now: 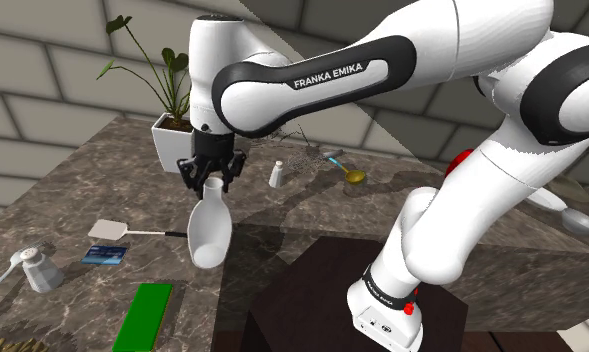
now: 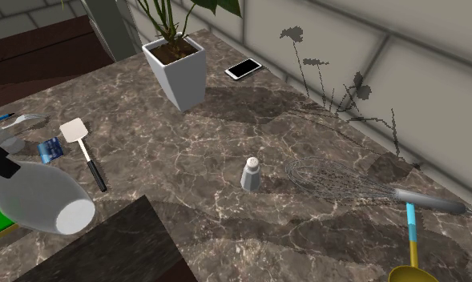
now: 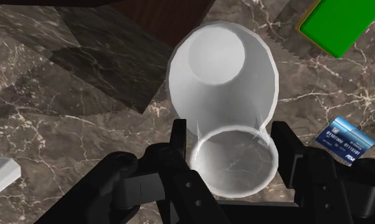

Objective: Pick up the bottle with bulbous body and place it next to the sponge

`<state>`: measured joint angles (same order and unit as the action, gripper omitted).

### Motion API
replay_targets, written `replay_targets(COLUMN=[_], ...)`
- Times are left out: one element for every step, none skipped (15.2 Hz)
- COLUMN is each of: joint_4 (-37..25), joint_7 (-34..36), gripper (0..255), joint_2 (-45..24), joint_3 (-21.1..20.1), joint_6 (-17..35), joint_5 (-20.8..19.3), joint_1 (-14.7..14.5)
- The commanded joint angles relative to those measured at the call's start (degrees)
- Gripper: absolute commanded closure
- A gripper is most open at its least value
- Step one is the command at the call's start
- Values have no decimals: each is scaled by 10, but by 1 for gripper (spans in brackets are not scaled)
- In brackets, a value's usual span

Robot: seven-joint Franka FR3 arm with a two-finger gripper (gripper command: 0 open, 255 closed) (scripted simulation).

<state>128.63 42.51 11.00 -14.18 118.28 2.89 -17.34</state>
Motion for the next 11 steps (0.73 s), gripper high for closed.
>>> replay_targets(joint_4=[6,6,6,6,6,6,6,6,6,6,6], joint_7=[0,0,0,0,0,0,0,0,0,0,0], gripper=[255,255,255,255,255,255,255,0,0,0,0], joint_2=[0,0,0,0,0,0,0,0,0,0,0], joint_3=[0,0,0,0,0,0,0,0,0,0,0], joint_6=[7,7,7,7,7,7,7,7,7,7,7], joint_5=[0,0,0,0,0,0,0,0,0,0,0], joint_1=[0,0,0,0,0,0,0,0,0,0,0])
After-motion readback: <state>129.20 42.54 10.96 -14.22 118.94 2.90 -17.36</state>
